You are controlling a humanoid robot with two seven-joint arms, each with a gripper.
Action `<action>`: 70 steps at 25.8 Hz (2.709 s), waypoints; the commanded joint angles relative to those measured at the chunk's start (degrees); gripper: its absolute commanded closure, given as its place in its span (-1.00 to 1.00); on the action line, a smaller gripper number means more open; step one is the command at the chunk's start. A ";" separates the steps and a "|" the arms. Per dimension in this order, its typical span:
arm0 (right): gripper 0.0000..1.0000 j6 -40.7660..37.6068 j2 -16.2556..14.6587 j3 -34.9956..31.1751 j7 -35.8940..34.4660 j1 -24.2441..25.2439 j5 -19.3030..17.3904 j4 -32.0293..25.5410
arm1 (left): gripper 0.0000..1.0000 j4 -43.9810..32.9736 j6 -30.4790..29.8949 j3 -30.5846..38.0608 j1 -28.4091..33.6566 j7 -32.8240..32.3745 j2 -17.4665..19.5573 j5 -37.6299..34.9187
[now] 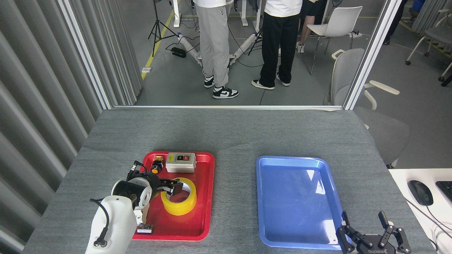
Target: Place and move tape with both arms
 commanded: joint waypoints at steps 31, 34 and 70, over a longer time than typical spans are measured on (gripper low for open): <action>-0.99 -0.11 1.43 0.17 -0.04 -1.36 -0.26 -0.25 | -1.00 14.86 -2.35 -6.08 -8.13 -7.81 0.96 6.19; -0.99 0.16 1.87 0.00 -0.04 -1.71 -0.26 -0.07 | -1.00 14.86 -1.47 -6.43 -8.40 -7.28 0.87 6.19; -1.00 0.33 0.55 0.53 0.14 -3.82 -8.88 1.69 | -0.29 18.91 -1.47 -7.49 -8.05 0.10 1.31 6.19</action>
